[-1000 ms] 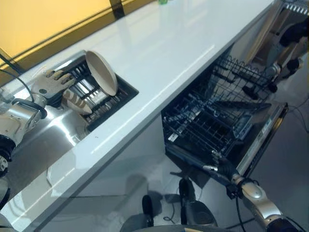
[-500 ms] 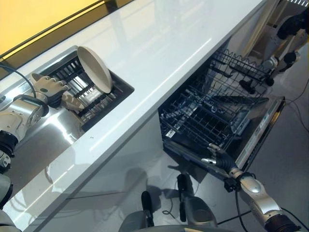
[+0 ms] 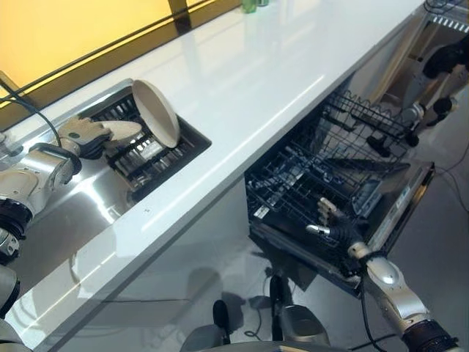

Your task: Pick up plates and place into dishwasher.

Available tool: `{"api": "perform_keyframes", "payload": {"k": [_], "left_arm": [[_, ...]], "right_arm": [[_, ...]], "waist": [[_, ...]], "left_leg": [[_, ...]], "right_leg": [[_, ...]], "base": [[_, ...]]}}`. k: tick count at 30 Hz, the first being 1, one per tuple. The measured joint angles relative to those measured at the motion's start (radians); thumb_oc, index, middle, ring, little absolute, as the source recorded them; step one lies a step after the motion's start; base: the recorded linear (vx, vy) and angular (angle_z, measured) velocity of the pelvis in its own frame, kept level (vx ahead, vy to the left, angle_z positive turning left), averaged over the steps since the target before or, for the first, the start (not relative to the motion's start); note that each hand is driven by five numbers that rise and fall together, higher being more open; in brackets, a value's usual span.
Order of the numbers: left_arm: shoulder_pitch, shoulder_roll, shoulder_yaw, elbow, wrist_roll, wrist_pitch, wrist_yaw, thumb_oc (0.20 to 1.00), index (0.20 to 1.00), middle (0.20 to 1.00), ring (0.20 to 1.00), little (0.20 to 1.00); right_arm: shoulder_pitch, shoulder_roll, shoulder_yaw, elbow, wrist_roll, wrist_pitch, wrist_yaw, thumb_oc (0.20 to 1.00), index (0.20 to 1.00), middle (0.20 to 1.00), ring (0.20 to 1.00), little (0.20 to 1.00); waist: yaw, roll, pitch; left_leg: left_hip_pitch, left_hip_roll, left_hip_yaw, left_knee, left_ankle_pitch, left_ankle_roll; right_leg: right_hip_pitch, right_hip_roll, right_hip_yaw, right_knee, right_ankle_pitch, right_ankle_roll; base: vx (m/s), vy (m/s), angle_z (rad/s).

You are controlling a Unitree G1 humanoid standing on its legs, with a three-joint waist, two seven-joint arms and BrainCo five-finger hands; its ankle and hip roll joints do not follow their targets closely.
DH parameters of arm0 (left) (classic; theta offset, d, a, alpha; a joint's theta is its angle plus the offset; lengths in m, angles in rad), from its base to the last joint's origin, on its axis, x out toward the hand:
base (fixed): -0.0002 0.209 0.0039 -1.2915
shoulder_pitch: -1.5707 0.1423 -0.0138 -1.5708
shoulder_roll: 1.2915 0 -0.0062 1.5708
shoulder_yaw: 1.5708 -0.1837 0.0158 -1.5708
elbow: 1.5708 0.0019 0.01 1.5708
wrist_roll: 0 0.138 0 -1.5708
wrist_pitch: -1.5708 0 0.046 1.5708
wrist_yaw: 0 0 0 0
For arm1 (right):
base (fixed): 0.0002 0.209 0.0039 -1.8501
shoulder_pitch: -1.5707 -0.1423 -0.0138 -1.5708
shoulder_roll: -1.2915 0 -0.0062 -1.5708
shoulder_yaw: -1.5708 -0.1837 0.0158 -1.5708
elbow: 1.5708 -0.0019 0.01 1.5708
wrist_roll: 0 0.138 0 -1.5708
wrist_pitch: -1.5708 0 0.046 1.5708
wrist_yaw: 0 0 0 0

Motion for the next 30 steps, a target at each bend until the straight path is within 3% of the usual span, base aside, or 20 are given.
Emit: {"api": "perform_keyframes", "payload": {"k": [5, 11, 16, 24, 28, 30], "left_arm": [[0.102, 0.001, 0.119, -0.154, -0.003, 0.001, 0.093, 0.200, 0.200, 0.200, 0.200, 0.200], [0.214, 0.004, 0.190, -0.337, 0.010, 0.037, 0.096, 0.200, 0.200, 0.200, 0.200, 0.200], [0.219, 0.005, 0.241, -0.488, 0.010, 0.026, 0.109, 0.200, 0.200, 0.200, 0.200, 0.200], [0.198, -0.055, 0.259, -0.675, -0.120, -0.152, 0.073, 0.200, 0.200, 0.200, 0.200, 0.200], [0.144, -0.072, 0.220, -0.723, -0.228, -0.222, 0.010, 0.200, 0.200, 0.200, 0.200, 0.200], [0.130, -0.081, 0.209, -0.731, -0.280, -0.249, -0.020, 0.200, 0.200, 0.200, 0.200, 0.200]], "right_arm": [[-0.052, -0.004, -0.021, -0.097, -0.029, -0.074, -0.025, 1.000, 1.000, 1.000, 1.000, 1.000], [-0.157, -0.044, -0.029, -0.181, -0.103, -0.092, -0.102, 1.000, 1.000, 1.000, 1.000, 1.000], [-0.221, -0.104, -0.037, -0.227, -0.247, -0.124, -0.193, 1.000, 1.000, 1.000, 1.000, 1.000], [-0.526, -0.234, 0.008, -0.197, -0.691, -0.085, -0.461, 1.000, 1.000, 1.000, 1.000, 1.000], [-0.628, -0.335, 0.083, -0.170, -0.821, -0.033, -0.504, 1.000, 1.000, 1.000, 1.000, 1.000], [-0.654, -0.341, 0.109, -0.137, -0.832, -0.026, -0.511, 1.000, 1.000, 1.000, 1.000, 1.000]], "waist": [[0.015, 0.002, -0.064], [0.065, 0.003, -0.133], [0.114, -0.009, -0.189], [0.122, -0.033, -0.231], [0.125, -0.052, -0.248], [0.142, -0.058, -0.259]], "left_leg": [[0.019, 0.000, -0.018, 0.000, -0.002, 0.001], [0.038, 0.003, -0.026, -0.001, -0.010, 0.004], [0.034, 0.001, -0.054, -0.001, -0.011, 0.006], [0.026, -0.001, -0.084, 0.000, -0.001, 0.005], [0.030, 0.000, -0.098, 0.000, 0.000, 0.005], [0.032, 0.000, -0.099, 0.000, 0.000, 0.005]], "right_leg": [[0.027, 0.000, -0.012, 0.000, -0.007, -0.009], [0.053, -0.003, -0.014, -0.002, -0.008, -0.010], [0.057, -0.006, -0.028, -0.005, -0.010, -0.012], [0.064, -0.010, -0.057, -0.005, -0.010, -0.011], [0.074, -0.010, -0.067, -0.005, -0.014, -0.017], [0.074, -0.009, -0.066, -0.005, -0.015, -0.017]], "base": [[0.01, -0.069, 0.09], [-0.02, -0.075, 0.01], [0.00, -0.072, 0.10], [0.02, -0.068, 0.12], [0.03, -0.041, 0.08], [0.03, -0.039, -0.02]]}}
